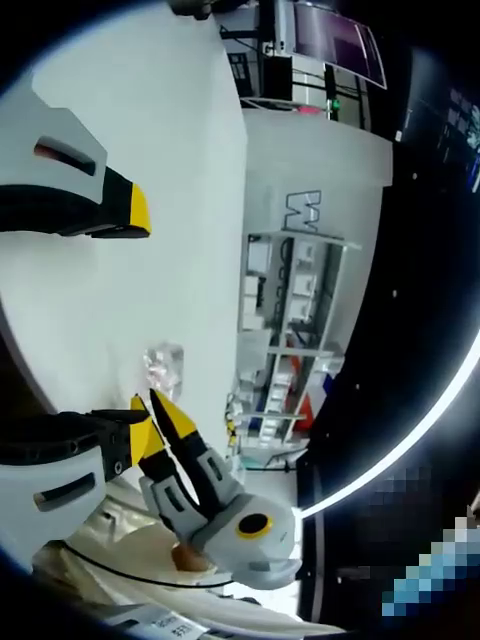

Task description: Open the resealable bag by pulling the two sides of the seal apart until the entire bag opening is separated and visibly accessible.

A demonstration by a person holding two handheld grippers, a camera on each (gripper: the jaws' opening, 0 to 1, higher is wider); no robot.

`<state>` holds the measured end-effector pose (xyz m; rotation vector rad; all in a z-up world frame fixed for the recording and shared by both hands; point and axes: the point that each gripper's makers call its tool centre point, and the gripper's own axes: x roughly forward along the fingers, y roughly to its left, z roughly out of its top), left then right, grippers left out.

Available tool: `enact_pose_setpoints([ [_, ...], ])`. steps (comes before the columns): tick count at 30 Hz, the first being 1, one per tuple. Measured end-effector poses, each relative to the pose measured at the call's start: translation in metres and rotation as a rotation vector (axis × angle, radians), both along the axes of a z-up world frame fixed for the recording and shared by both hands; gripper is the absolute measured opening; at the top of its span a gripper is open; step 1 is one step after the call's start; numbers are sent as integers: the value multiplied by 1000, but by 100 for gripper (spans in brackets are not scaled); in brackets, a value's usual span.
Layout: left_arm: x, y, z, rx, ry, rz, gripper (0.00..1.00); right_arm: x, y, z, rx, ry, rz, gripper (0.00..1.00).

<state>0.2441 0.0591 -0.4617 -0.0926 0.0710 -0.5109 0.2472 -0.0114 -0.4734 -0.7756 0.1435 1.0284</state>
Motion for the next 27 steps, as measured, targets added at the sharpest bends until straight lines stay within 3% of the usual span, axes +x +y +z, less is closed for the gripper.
enact_pose_setpoints([
  [10,0,-2,0,9,3,-5,69,-3,0,4,6,-23,-5,5],
  [27,-3,-2,0,15,5,-10,69,-9,-1,-7,-7,-6,-11,3],
])
